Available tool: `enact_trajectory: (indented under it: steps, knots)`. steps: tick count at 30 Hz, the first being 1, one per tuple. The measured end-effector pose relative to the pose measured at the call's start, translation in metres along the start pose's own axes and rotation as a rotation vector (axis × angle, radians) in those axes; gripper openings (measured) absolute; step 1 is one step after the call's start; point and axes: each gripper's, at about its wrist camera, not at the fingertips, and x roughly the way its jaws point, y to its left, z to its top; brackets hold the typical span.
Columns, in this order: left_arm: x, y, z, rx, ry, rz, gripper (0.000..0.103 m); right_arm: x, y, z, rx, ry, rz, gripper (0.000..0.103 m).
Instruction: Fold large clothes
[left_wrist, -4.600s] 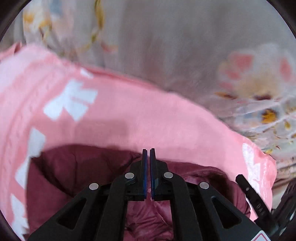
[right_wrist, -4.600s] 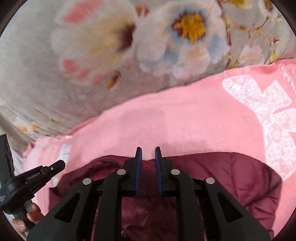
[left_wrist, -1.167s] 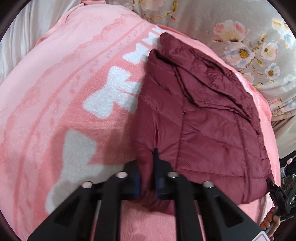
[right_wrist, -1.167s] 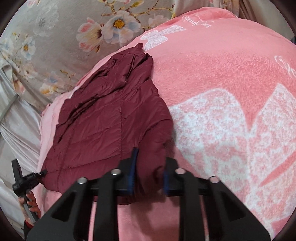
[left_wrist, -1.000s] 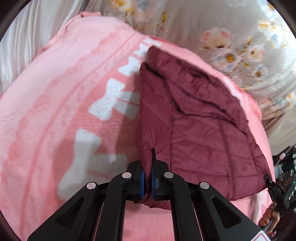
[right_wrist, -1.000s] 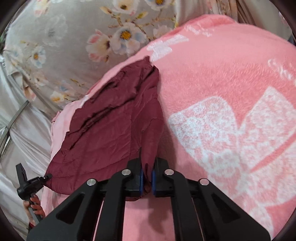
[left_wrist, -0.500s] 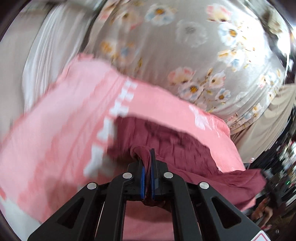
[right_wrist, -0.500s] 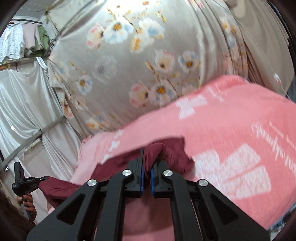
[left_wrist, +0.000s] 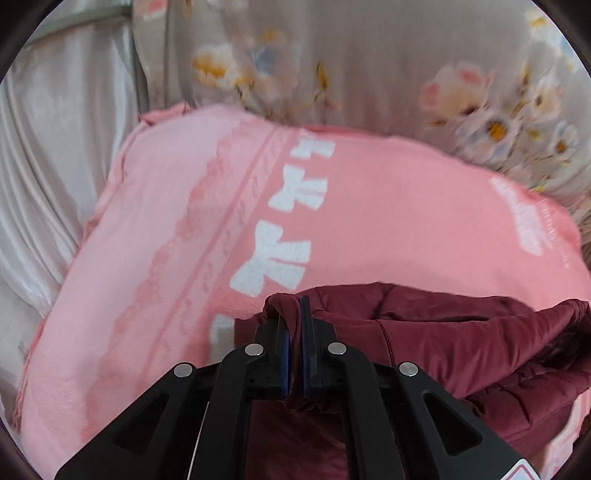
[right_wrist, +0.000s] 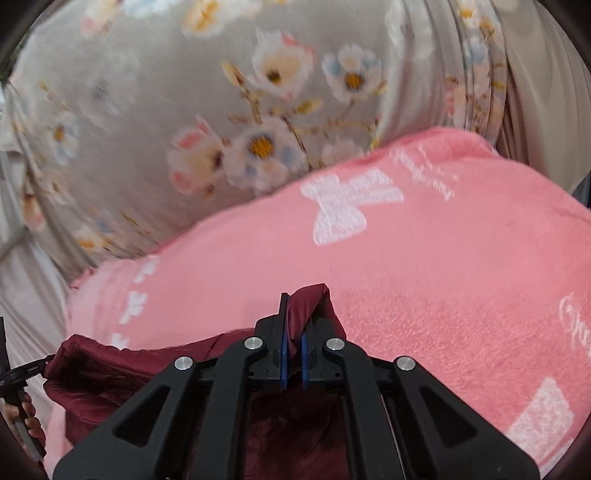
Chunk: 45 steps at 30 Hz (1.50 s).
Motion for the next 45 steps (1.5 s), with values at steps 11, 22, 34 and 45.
enact_trajectory:
  steps: [11, 22, 34, 45]
  knots:
    - [0.066, 0.011, -0.004, -0.094, 0.057, -0.056, 0.016, 0.017, -0.011, -0.008, 0.056, -0.030, 0.032, 0.040]
    - [-0.056, 0.050, 0.031, -0.217, -0.319, 0.106, 0.073, -0.040, 0.073, -0.030, -0.233, -0.060, 0.097, 0.055]
    - [0.014, -0.092, -0.027, 0.163, -0.001, -0.145, 0.071, 0.087, 0.173, -0.085, -0.426, 0.288, 0.099, 0.041]
    - [0.074, -0.130, -0.023, 0.186, 0.045, -0.124, 0.067, 0.111, 0.150, -0.071, -0.301, 0.273, 0.076, 0.001]
